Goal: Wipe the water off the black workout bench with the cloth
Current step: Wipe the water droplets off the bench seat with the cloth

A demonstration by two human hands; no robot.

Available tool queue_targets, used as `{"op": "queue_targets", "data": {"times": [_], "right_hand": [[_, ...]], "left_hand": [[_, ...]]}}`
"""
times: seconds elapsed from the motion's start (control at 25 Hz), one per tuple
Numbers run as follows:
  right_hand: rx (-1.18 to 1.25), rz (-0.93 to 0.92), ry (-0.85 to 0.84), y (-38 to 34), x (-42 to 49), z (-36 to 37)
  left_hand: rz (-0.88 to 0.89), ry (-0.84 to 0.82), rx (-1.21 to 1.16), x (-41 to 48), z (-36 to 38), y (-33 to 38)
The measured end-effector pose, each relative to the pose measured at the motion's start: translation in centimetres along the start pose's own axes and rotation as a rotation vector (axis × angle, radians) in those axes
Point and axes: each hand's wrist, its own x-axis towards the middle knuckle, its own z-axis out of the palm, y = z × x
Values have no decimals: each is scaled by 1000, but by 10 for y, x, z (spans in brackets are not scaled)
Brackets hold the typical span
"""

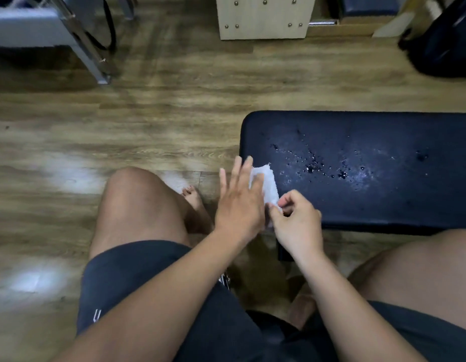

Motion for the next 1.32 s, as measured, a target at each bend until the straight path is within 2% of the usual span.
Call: {"op": "queue_targets", "data": {"times": [0.04,0.12,0.32,0.4,0.48,0.56,0.64,0.72,0.8,0.88,1.0,1.16,1.32], "right_hand": [[-45,-22,16,-1,-1,-3],[-82,-46,26,4,0,-13],[-72,87,15,40,13,-43],[-178,89,-120,44,18,-54],[-324,45,-331,39,29,-67],[-327,75,-565,29,40,-77],[-261,153,-673,23,49,-81],[-233,205,-665,20,53,-80],[-220,213,-635,21,51,-77],[-211,164,-585,28,47,-75],[-224,121,-531,37,41,-71],[-209,178,-613,33,49,-72],[-225,214,-660,30,56,-73]], "left_hand": [[72,-89,30,-7,6,6],[102,-208,22,-15,19,13],[16,-179,39,4,30,23],[25,-204,43,22,29,19],[22,-221,14,54,25,12],[-5,-225,-3,91,18,3],[-16,-282,19,124,11,-4],[2,-308,42,142,8,-8],[22,-262,37,137,12,-10],[64,-219,51,116,15,-10],[105,-276,64,57,13,-11],[244,-273,163,-16,14,-9],[175,-319,190,34,13,-1]]}}
